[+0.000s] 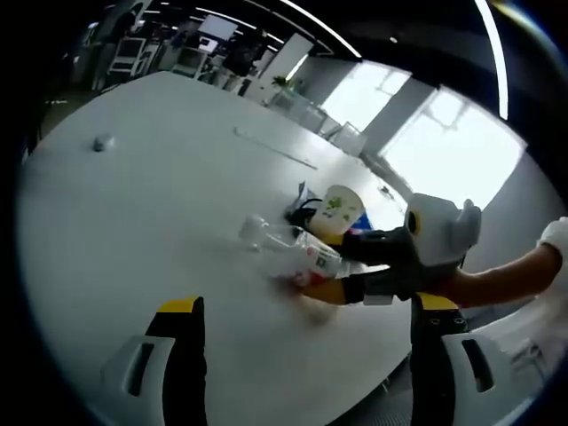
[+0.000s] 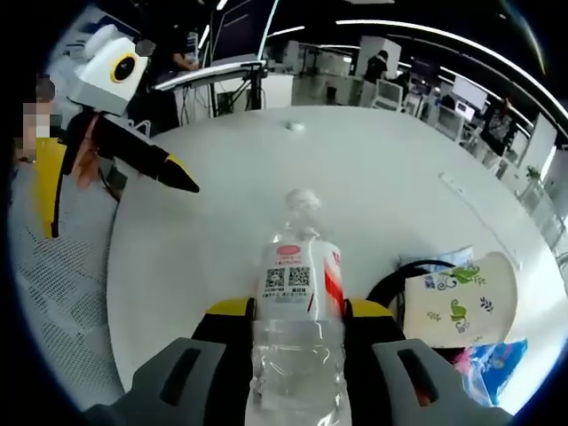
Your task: Arrange the tabletop items into an orderly group along one side of the table until the central work area is clear of visible clutter.
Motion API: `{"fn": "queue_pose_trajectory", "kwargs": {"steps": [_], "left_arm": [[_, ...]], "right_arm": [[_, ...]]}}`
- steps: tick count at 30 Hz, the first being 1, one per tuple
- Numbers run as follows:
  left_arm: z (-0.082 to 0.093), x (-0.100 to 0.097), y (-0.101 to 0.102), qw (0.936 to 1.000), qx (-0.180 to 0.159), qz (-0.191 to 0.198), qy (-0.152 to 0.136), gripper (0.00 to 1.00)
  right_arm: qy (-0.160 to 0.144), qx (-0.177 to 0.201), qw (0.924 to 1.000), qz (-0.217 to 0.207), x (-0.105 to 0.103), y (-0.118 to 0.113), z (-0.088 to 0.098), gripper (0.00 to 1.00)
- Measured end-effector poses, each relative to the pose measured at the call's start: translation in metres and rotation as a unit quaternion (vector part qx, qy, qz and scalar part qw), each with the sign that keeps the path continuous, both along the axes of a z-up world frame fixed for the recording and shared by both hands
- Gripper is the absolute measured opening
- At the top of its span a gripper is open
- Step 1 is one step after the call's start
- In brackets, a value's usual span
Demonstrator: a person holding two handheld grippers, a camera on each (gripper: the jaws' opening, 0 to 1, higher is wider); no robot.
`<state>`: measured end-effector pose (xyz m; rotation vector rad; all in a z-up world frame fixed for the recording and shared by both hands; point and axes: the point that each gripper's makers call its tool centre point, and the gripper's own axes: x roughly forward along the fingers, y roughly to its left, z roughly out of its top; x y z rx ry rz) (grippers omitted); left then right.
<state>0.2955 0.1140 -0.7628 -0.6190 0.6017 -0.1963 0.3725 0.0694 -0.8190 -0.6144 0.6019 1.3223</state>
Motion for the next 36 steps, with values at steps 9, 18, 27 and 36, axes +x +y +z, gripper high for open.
{"fn": "queue_pose_trajectory", "kwargs": {"steps": [9,18,27,36], "left_arm": [[-0.006,0.014,-0.003,0.9996,-0.025,0.013,0.005,0.91],[-0.012,0.044,-0.013,0.9966,-0.074,0.034,0.011,0.87],[-0.013,0.058,-0.018,0.9935,-0.103,0.048,0.011,0.86],[-0.003,0.071,-0.017,0.9905,-0.123,0.061,-0.009,0.84]], "right_arm": [[0.005,0.019,0.9998,0.001,-0.008,-0.005,0.002,0.35],[0.005,0.027,0.9996,0.004,-0.012,-0.008,0.004,0.35],[0.006,0.059,0.9982,-0.002,-0.014,-0.007,0.019,0.35],[0.002,0.097,0.9952,0.009,-0.021,0.001,0.042,0.35]]}}
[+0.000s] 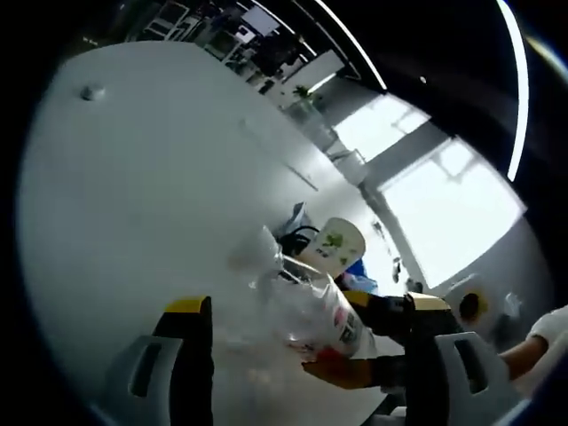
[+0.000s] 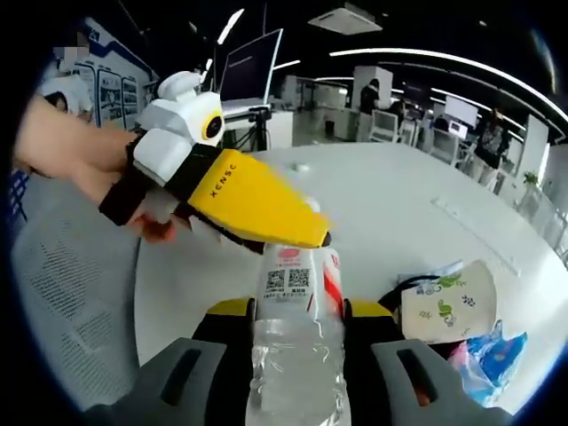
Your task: Arrange the tabletop items into an orderly group along one side of the table until the central work area is clear of visible clutter.
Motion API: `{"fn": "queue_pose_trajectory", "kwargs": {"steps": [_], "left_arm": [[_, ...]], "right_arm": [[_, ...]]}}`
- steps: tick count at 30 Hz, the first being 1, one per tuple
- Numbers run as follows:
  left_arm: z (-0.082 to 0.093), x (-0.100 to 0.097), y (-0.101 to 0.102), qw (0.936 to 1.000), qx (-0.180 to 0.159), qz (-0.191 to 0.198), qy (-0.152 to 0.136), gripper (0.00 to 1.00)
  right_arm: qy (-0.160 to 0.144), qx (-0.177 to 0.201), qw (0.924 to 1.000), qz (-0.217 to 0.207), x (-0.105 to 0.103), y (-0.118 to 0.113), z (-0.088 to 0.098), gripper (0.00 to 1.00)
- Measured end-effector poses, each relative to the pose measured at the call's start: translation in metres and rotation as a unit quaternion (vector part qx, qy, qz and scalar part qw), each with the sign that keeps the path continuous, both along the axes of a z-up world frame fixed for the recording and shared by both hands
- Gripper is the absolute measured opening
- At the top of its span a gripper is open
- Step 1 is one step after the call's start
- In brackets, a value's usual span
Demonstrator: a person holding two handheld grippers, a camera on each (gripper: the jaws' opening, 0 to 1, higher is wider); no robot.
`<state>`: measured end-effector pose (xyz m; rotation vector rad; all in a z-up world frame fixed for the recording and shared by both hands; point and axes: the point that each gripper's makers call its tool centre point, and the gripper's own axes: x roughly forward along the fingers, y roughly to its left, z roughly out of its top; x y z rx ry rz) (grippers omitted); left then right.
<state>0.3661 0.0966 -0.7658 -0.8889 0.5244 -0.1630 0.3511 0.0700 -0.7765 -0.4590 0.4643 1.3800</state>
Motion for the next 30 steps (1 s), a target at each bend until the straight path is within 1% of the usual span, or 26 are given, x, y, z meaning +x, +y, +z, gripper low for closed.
{"fn": "queue_pose_trajectory", "kwargs": {"steps": [3,7,9,11,12,13,15,16,17,19,21,23,25,26,28,30], "left_arm": [[0.005,0.003,0.000,0.9999,-0.010,0.006,-0.007,0.81],[0.009,0.005,-0.003,0.9997,-0.017,0.003,-0.015,0.73],[0.012,0.004,-0.011,0.9994,-0.024,-0.017,-0.016,0.67],[0.014,0.004,-0.018,0.9991,-0.024,-0.030,-0.019,0.59],[0.014,0.004,-0.019,0.9992,-0.023,-0.029,-0.017,0.58],[0.015,0.005,-0.017,0.9994,-0.016,-0.025,-0.018,0.57],[0.015,0.005,-0.013,0.9996,-0.009,-0.019,-0.018,0.49],[0.015,0.004,-0.010,0.9997,-0.004,-0.014,-0.017,0.47],[0.016,0.004,-0.011,0.9997,-0.015,-0.016,-0.014,0.46],[0.020,0.004,-0.012,0.9995,0.002,-0.022,-0.022,0.46],[0.022,0.004,-0.012,0.9992,0.018,-0.025,-0.024,0.45],[0.024,0.005,-0.011,0.9976,0.053,-0.029,-0.032,0.44],[0.028,0.006,-0.011,0.9961,0.073,-0.030,-0.037,0.44],[0.033,0.008,-0.012,0.9928,0.104,-0.035,-0.049,0.43],[0.038,0.008,-0.013,0.9902,0.125,-0.037,-0.050,0.42],[0.043,0.009,-0.014,0.9851,0.158,-0.043,-0.051,0.41]], "right_arm": [[-0.003,0.011,0.9999,0.002,-0.002,0.002,0.008,0.35],[-0.005,0.022,0.9997,0.007,-0.004,0.005,0.016,0.35],[-0.012,0.024,0.9996,0.012,-0.006,0.006,0.018,0.35],[-0.011,0.028,0.9995,0.012,-0.006,0.007,0.021,0.35],[-0.012,0.029,0.9994,0.012,-0.006,0.007,0.022,0.35],[-0.014,0.028,0.9994,0.011,-0.005,0.006,0.022,0.35],[-0.012,0.031,0.9994,0.009,-0.004,0.005,0.024,0.35],[-0.015,0.031,0.9993,0.011,-0.004,0.005,0.024,0.35],[-0.018,0.030,0.9993,0.012,-0.005,0.004,0.025,0.35],[-0.018,0.032,0.9993,0.011,-0.005,0.004,0.026,0.35],[-0.018,0.032,0.9993,0.009,-0.005,0.005,0.026,0.35],[-0.016,0.033,0.9993,0.005,-0.005,0.004,0.026,0.35],[-0.015,0.034,0.9993,0.001,-0.004,0.004,0.026,0.35],[-0.021,0.034,0.9992,-0.001,-0.002,0.003,0.028,0.36],[-0.022,0.036,0.9991,-0.004,-0.001,0.003,0.029,0.36],[-0.025,0.038,0.9990,-0.007,0.000,0.003,0.031,0.36]]}}
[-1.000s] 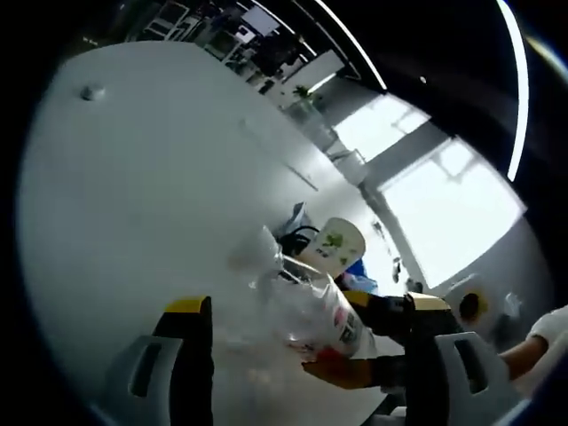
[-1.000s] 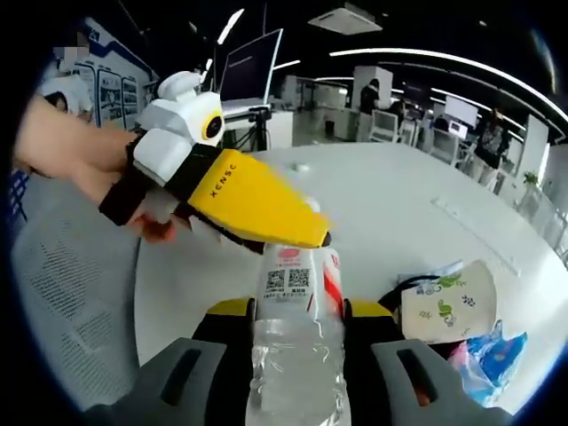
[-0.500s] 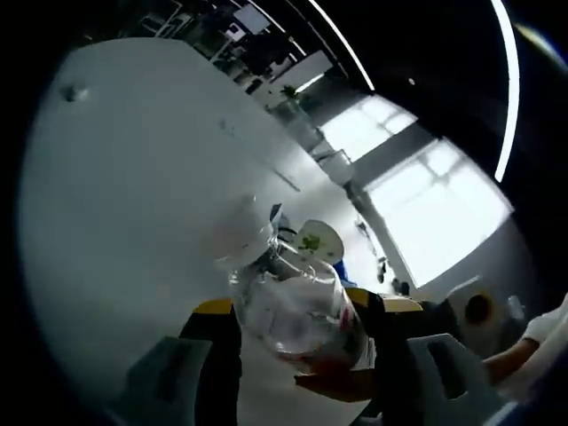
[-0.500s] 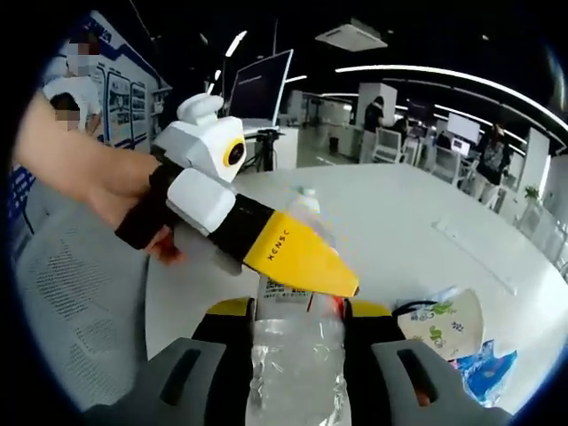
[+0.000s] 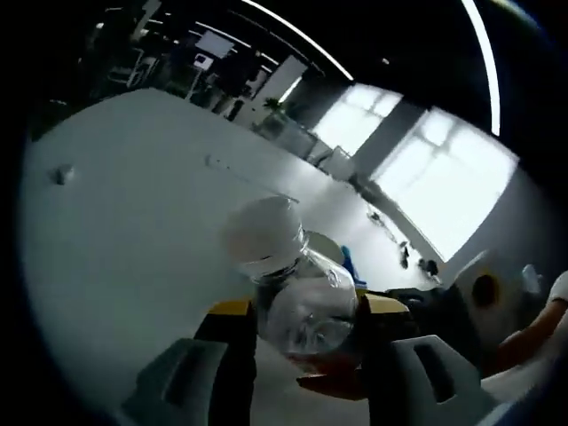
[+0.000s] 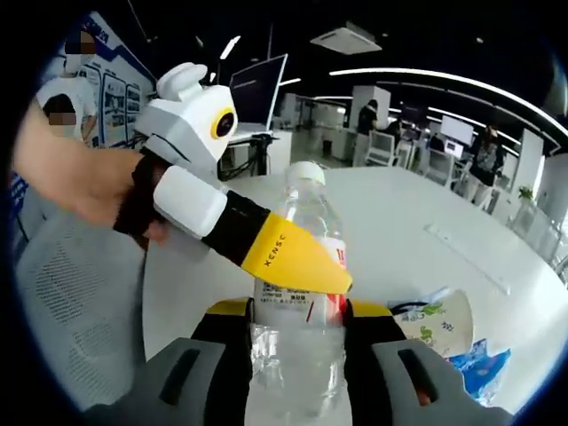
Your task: Arrange the tabletop items into an orderly group along one side of the table until the central work area is clear of visible clutter.
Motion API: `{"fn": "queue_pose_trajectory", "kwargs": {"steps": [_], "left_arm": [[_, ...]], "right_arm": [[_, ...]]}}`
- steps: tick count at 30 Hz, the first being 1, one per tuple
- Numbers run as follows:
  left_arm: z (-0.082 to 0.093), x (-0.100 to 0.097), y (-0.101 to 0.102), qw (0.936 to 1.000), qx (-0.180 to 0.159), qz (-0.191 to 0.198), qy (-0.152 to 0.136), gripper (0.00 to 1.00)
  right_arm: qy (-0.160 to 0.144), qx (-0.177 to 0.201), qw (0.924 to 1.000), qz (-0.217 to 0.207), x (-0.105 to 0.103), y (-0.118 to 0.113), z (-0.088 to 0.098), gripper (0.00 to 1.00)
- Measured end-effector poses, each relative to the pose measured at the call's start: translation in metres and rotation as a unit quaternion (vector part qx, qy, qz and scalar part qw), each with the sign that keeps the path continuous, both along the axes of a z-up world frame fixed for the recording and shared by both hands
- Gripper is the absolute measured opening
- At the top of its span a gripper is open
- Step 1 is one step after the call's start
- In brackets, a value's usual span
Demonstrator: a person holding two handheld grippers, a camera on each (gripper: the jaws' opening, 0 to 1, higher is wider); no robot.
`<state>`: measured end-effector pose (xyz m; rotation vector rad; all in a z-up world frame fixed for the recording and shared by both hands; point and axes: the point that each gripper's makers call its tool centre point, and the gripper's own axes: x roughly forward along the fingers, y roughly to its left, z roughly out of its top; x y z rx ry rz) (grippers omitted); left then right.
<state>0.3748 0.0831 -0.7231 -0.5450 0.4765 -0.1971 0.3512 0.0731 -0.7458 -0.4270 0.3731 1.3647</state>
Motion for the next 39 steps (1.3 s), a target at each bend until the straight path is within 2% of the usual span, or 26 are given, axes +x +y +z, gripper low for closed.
{"fn": "queue_pose_trajectory", "kwargs": {"steps": [3,5,9,11,12,16,20,23,25,28,29,31,32,33,34,35,36,38,39], "left_arm": [[0.012,0.002,-0.003,0.9981,0.061,-0.010,-0.007,0.41],[0.020,0.003,-0.006,0.9958,0.090,-0.012,-0.015,0.40],[0.031,0.003,-0.008,0.9918,0.127,-0.007,-0.017,0.40],[0.035,0.003,-0.009,0.9896,0.143,0.000,-0.015,0.40],[0.038,0.003,-0.010,0.9882,0.152,0.007,-0.015,0.40],[0.044,0.001,-0.010,0.9867,0.160,0.030,-0.005,0.39],[0.048,-0.002,-0.004,0.9883,0.142,0.054,0.009,0.38],[0.051,-0.005,0.001,0.9893,0.122,0.079,0.017,0.38],[0.054,-0.006,0.005,0.9890,0.113,0.093,0.023,0.38],[0.059,-0.009,0.004,0.9905,0.084,0.104,0.033,0.38],[0.059,-0.010,0.003,0.9903,0.084,0.104,0.037,0.38],[0.062,-0.013,-0.001,0.9893,0.093,0.105,0.041,0.38],[0.065,-0.015,0.000,0.9876,0.107,0.109,0.037,0.38],[0.066,-0.017,0.001,0.9879,0.102,0.111,0.037,0.38],[0.068,-0.016,0.002,0.9889,0.091,0.112,0.034,0.38],[0.069,-0.016,0.003,0.9888,0.096,0.110,0.033,0.38],[0.070,-0.015,0.004,0.9889,0.096,0.109,0.033,0.38],[0.074,-0.014,0.003,0.9899,0.104,0.095,0.020,0.38],[0.075,-0.013,0.003,0.9902,0.108,0.087,0.014,0.38]], "right_arm": [[-0.006,0.004,0.9999,-0.010,0.002,0.000,0.005,0.36],[-0.014,0.009,0.9997,-0.019,0.004,-0.001,0.010,0.37],[-0.032,0.018,0.9990,-0.025,0.007,-0.001,0.018,0.37],[-0.054,0.016,0.9981,-0.026,0.010,-0.001,0.021,0.37],[-0.077,0.016,0.9965,-0.029,0.013,-0.001,0.025,0.37],[-0.122,0.010,0.9922,-0.024,0.016,0.000,0.030,0.38],[-0.141,0.010,0.9899,-0.013,0.014,0.002,0.034,0.38],[-0.198,0.002,0.9801,0.007,0.014,0.006,0.043,0.39],[-0.224,-0.002,0.9744,0.016,0.012,0.010,0.047,0.41],[-0.241,-0.014,0.9702,0.024,0.011,0.017,0.046,0.46],[-0.243,-0.015,0.9696,0.027,0.011,0.019,0.046,0.47],[-0.228,-0.009,0.9732,0.028,0.012,0.022,0.047,0.48],[-0.203,-0.004,0.9790,0.023,0.012,0.023,0.046,0.46],[-0.165,0.001,0.9862,0.007,0.013,0.022,0.045,0.44],[-0.142,0.011,0.9898,0.000,0.014,0.021,0.046,0.42],[-0.153,0.025,0.9878,0.010,0.015,0.020,0.052,0.42],[-0.152,0.024,0.9879,0.020,0.013,0.019,0.053,0.41],[-0.101,0.051,0.9933,0.023,0.007,0.022,0.056,0.40],[-0.092,0.052,0.9941,0.024,0.007,0.021,0.057,0.40]]}}
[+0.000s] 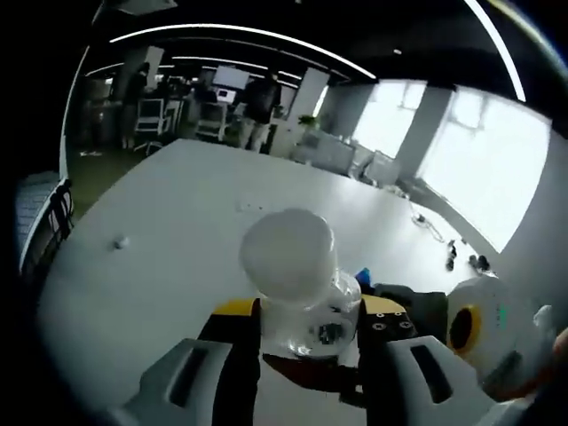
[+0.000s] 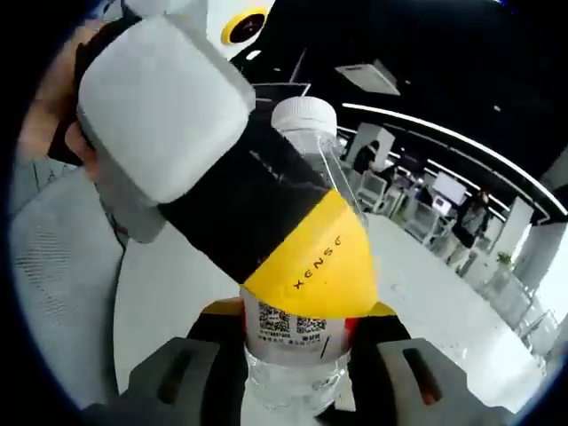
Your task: Arrange the tabletop items into an orderly group along one side of the table until the central work area is clear of visible clutter.
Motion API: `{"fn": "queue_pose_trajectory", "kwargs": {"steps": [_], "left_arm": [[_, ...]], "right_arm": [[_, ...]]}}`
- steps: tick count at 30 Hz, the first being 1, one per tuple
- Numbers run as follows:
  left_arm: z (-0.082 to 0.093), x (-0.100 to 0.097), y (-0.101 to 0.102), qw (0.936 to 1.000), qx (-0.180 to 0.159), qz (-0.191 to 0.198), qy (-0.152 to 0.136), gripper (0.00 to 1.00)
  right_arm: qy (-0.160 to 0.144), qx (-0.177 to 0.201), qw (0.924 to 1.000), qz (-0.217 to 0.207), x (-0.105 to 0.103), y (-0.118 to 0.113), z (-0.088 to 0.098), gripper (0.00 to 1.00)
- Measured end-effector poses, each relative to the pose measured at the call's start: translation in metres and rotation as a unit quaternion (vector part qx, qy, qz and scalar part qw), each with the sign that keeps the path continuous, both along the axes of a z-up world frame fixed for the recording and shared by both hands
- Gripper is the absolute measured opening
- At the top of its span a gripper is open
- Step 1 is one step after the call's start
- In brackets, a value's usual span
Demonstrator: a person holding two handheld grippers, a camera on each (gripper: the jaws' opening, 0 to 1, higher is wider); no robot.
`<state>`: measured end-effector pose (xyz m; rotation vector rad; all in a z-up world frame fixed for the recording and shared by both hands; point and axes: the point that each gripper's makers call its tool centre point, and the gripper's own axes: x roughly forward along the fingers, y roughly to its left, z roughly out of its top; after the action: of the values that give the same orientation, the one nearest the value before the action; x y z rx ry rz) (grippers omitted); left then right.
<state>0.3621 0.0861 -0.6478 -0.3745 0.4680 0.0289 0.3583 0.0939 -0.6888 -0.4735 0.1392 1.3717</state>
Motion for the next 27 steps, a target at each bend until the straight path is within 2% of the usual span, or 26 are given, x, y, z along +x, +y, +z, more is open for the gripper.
{"fn": "queue_pose_trajectory", "kwargs": {"steps": [2,3,4,6,7,8,9,11,12,13,14,15,16,17,18,19,20,22,23,24,25,26,27], "left_arm": [[0.003,0.002,-0.002,0.9999,0.002,-0.012,-0.007,0.38],[0.004,0.002,-0.002,0.9998,0.004,-0.016,-0.011,0.38],[0.011,0.005,-0.006,0.9984,0.009,-0.043,-0.034,0.37],[0.029,0.008,-0.016,0.9921,-0.016,-0.088,-0.087,0.36],[0.041,0.008,-0.018,0.9858,-0.042,-0.105,-0.125,0.36],[0.046,0.008,-0.018,0.9822,-0.055,-0.116,-0.137,0.37],[0.056,0.007,-0.020,0.9719,-0.052,-0.155,-0.170,0.40],[0.075,0.009,-0.016,0.9587,-0.049,-0.174,-0.219,0.54],[0.081,0.009,-0.018,0.9519,-0.044,-0.196,-0.231,0.63],[0.092,0.010,-0.016,0.9437,-0.049,-0.203,-0.256,0.70],[0.097,0.009,-0.018,0.9373,-0.049,-0.221,-0.264,0.72],[0.100,0.003,-0.026,0.9229,-0.060,-0.271,-0.266,0.71],[0.102,0.001,-0.030,0.9162,-0.062,-0.293,-0.266,0.66],[0.104,0.000,-0.033,0.9096,-0.052,-0.310,-0.272,0.63],[0.106,0.000,-0.035,0.9022,-0.051,-0.324,-0.280,0.62],[0.107,0.000,-0.038,0.8984,-0.062,-0.332,-0.281,0.62],[0.104,0.000,-0.040,0.8978,-0.072,-0.341,-0.270,0.61],[0.106,-0.004,-0.047,0.8859,-0.088,-0.366,-0.272,0.51],[0.103,-0.003,-0.047,0.8861,-0.081,-0.368,-0.269,0.41],[0.104,0.004,-0.040,0.8902,-0.053,-0.352,-0.284,0.29],[0.103,0.004,-0.039,0.8901,-0.065,-0.356,-0.278,0.25],[0.102,0.000,-0.043,0.8884,-0.097,-0.364,-0.262,0.23],[0.102,0.005,-0.040,0.8907,-0.095,-0.358,-0.264,0.22]], "right_arm": [[0.003,0.002,1.0000,-0.002,0.003,-0.002,0.001,0.39],[0.021,0.013,0.9997,-0.002,0.004,-0.002,0.003,0.39],[0.031,0.020,0.9993,-0.005,0.005,-0.003,0.004,0.39],[0.079,0.052,0.9955,0.001,0.006,-0.004,0.013,0.38],[0.095,0.064,0.9934,0.005,0.006,-0.005,0.017,0.38],[0.103,0.074,0.9918,0.019,0.006,-0.006,0.023,0.38],[0.105,0.076,0.9906,0.044,0.001,-0.007,0.027,0.38],[0.102,0.070,0.9891,0.080,-0.008,-0.009,0.030,0.38],[0.111,0.071,0.9868,0.094,-0.014,-0.010,0.033,0.38],[0.117,0.074,0.9856,0.097,-0.015,-0.011,0.034,0.38],[0.142,0.082,0.9810,0.103,-0.018,-0.013,0.037,0.38],[0.160,0.087,0.9770,0.110,-0.020,-0.014,0.038,0.38],[0.170,0.092,0.9749,0.111,-0.021,-0.014,0.040,0.38],[0.181,0.094,0.9705,0.129,-0.027,-0.016,0.042,0.38],[0.177,0.093,0.9711,0.130,-0.027,-0.016,0.043,0.38],[0.173,0.091,0.9714,0.135,-0.028,-0.017,0.043,0.38],[0.174,0.090,0.9702,0.143,-0.031,-0.017,0.044,0.38],[0.186,0.097,0.9668,0.146,-0.032,-0.018,0.047,0.38],[0.192,0.100,0.9652,0.147,-0.032,-0.018,0.048,0.38],[0.185,0.096,0.9662,0.151,-0.033,-0.019,0.047,0.38],[0.182,0.094,0.9663,0.155,-0.034,-0.019,0.047,0.38],[0.193,0.093,0.9644,0.154,-0.038,-0.020,0.045,0.38],[0.199,0.099,0.9628,0.154,-0.038,-0.021,0.046,0.38]]}}
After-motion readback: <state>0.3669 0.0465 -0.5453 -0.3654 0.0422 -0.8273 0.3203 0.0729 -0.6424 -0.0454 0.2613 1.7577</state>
